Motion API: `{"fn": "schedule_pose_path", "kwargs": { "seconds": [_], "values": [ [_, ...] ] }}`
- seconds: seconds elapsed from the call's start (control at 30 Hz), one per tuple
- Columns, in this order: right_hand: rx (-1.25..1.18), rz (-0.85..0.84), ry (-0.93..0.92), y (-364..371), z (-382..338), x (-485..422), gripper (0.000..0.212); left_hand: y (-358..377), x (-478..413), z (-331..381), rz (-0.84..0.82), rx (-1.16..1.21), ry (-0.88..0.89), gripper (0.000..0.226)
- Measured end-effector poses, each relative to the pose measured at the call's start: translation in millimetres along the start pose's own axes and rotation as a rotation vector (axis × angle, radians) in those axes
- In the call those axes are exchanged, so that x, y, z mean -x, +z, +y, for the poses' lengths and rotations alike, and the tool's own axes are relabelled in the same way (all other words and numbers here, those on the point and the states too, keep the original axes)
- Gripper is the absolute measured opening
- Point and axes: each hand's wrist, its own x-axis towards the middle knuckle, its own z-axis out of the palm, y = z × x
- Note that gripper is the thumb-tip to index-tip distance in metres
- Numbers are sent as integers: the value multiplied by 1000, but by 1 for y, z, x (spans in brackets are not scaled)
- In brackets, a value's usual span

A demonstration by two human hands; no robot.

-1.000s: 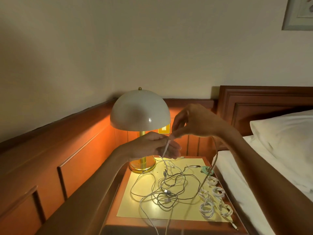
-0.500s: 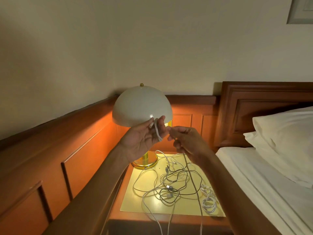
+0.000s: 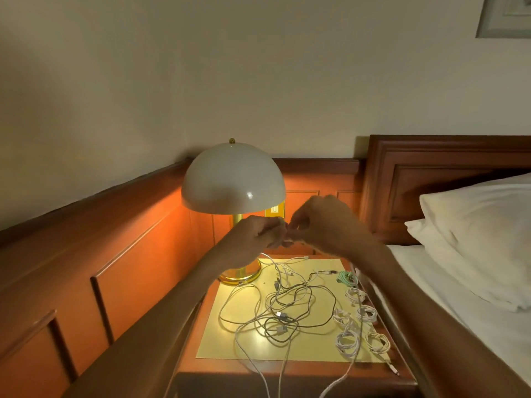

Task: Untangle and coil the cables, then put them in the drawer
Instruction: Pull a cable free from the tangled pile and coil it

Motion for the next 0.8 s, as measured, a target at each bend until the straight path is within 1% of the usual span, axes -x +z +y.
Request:
{"fn": "schedule_pose_path", "kwargs": {
  "seconds": [0.03,0.1,0.17,0.27,0.37,0.43,0.5,0.53,0.6,0.63,0.73,0.8],
  "values": [
    [4,-28,-37,-11,2,-6,22,-2,3,6,-80,51,-28,27],
    [-81,-127,-121,-30,5,-18,17,-9,8,17,-164,260,-105,31],
    [-309,-198,-142,-40,8,-28,20,-19,14,25,-219,465,-151,32],
    [-722,-218,-91,-29,13,-33,36,-31,21,28,-280,630,-157,33],
    [-1100,-178,-12,-1,8,-27,29,-34,25,31,-226,837,-149,29],
    [-1337,-108,116,22,1,-16,26,-33,24,34,-132,1036,-155,33],
    [-1488,-35,248,40,-6,-3,20,-28,19,40,-11,1271,-194,37],
    [-1516,0,294,47,-8,3,17,-24,15,43,72,1371,-212,34],
    [-1506,58,348,57,-10,14,21,-15,5,49,242,1496,-237,26],
    [-1490,81,366,59,-12,19,23,-11,1,52,278,1544,-241,26],
    [-1392,110,383,61,-14,31,24,2,-11,56,308,1656,-241,28],
    [-1222,91,361,57,-14,37,22,9,-19,54,371,1638,-222,30]
  ]
}}
